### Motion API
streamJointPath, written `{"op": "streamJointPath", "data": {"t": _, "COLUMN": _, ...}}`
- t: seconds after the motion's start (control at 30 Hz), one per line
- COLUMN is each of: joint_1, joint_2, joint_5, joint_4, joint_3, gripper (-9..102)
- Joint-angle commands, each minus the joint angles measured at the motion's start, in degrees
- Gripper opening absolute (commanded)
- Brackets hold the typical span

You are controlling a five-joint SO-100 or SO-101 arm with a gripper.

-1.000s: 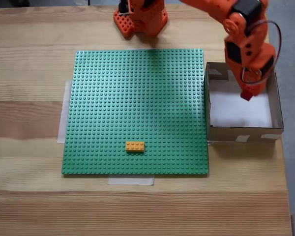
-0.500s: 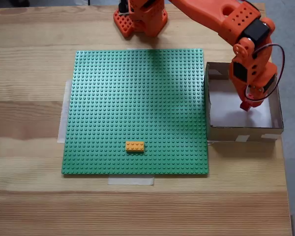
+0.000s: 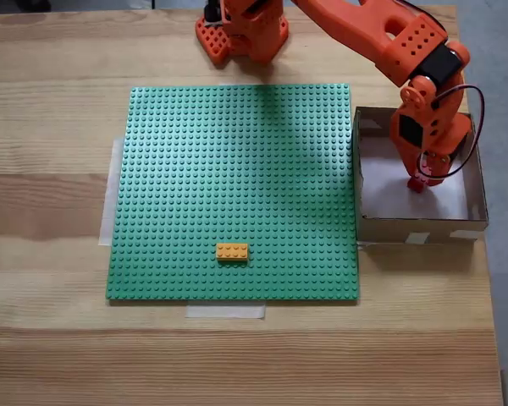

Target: Pick the red lego block and put it in the box.

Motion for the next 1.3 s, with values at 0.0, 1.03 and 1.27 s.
{"op": "streamJointPath", "data": {"t": 0.0, "joint_1": 0.79, "joint_2": 0.26, "joint_5": -0.44, "joint_4": -0.7, "joint_3": -0.18, "gripper": -1}}
{"op": "streamJointPath", "data": {"t": 1.03, "joint_1": 4.04, "joint_2": 26.72, "joint_5": -1.85, "joint_4": -2.72, "joint_3": 9.14, "gripper": 10}}
{"op": "streamJointPath", "data": {"t": 1.27, "joint_1": 7.12, "joint_2": 48.16, "joint_5": -6.06, "joint_4": -9.67, "joint_3": 25.75, "gripper": 4}}
